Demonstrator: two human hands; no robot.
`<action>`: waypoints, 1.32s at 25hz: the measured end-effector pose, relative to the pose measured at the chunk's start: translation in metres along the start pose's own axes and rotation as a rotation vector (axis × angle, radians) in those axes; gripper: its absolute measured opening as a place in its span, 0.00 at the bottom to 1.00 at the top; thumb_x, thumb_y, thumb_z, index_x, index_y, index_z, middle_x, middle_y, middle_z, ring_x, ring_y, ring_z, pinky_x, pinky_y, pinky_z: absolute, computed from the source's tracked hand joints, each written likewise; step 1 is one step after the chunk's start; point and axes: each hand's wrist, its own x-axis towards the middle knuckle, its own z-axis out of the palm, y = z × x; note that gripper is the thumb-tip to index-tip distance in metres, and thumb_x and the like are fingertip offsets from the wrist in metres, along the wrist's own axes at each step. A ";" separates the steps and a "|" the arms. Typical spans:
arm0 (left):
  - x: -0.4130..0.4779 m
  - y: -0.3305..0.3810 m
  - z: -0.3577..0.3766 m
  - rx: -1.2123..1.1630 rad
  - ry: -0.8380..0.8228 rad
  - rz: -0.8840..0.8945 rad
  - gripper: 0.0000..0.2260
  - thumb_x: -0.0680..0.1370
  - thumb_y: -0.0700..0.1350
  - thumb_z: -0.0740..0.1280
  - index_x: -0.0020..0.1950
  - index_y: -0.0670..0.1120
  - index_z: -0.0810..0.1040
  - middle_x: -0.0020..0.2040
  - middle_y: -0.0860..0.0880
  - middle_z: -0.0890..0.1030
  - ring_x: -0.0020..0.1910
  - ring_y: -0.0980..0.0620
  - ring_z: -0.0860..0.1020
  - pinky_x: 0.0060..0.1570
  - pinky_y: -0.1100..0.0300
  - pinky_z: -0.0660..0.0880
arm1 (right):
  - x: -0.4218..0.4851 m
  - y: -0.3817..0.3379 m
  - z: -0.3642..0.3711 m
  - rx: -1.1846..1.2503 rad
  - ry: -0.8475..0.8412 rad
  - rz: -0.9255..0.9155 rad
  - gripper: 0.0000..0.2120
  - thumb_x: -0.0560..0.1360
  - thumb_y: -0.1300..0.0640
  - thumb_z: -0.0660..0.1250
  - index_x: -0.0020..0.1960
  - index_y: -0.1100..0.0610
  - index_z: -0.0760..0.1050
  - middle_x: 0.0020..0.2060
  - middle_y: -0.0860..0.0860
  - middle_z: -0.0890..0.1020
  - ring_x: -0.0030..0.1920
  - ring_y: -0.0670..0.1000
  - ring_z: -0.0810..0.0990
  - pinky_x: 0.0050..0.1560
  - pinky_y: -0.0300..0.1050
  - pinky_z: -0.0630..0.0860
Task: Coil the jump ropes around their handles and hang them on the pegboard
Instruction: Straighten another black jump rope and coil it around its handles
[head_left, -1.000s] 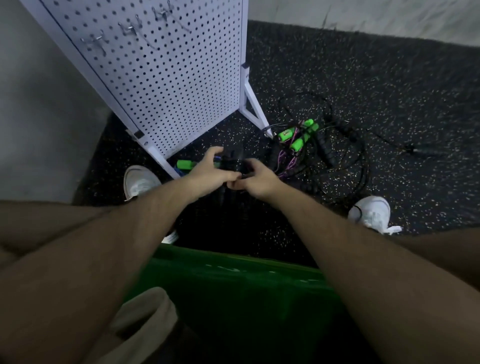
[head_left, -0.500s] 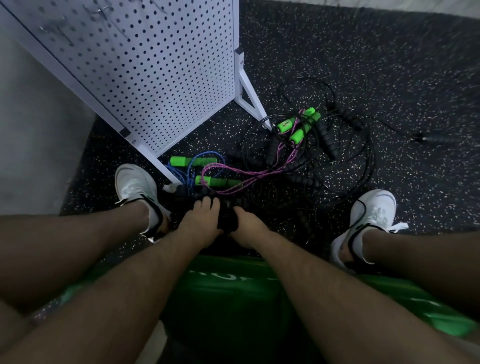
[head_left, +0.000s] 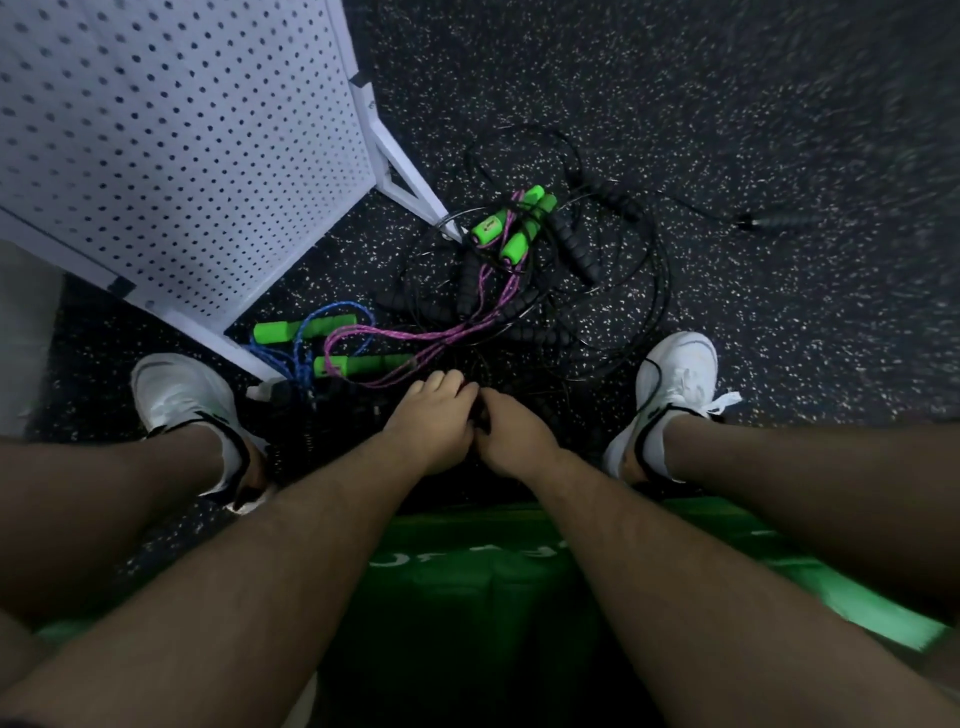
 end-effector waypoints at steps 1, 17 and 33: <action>0.012 0.011 0.005 -0.022 -0.012 0.016 0.24 0.83 0.49 0.56 0.79 0.45 0.61 0.72 0.44 0.66 0.69 0.43 0.65 0.67 0.49 0.62 | -0.002 0.013 -0.004 0.008 0.008 0.033 0.18 0.78 0.50 0.62 0.66 0.53 0.71 0.56 0.52 0.79 0.52 0.55 0.79 0.51 0.54 0.79; 0.098 0.057 0.052 -0.095 -0.149 -0.042 0.24 0.79 0.47 0.64 0.75 0.55 0.68 0.73 0.43 0.62 0.69 0.41 0.64 0.68 0.48 0.67 | 0.049 0.107 -0.050 -0.077 0.060 0.307 0.19 0.76 0.58 0.65 0.67 0.56 0.75 0.76 0.51 0.59 0.67 0.59 0.73 0.64 0.49 0.73; 0.096 0.059 -0.018 -0.707 0.143 -0.096 0.15 0.73 0.54 0.70 0.56 0.57 0.69 0.53 0.52 0.77 0.49 0.50 0.79 0.53 0.49 0.78 | 0.040 0.034 -0.126 0.311 0.393 0.247 0.07 0.73 0.61 0.70 0.45 0.50 0.85 0.39 0.46 0.85 0.41 0.46 0.83 0.45 0.42 0.81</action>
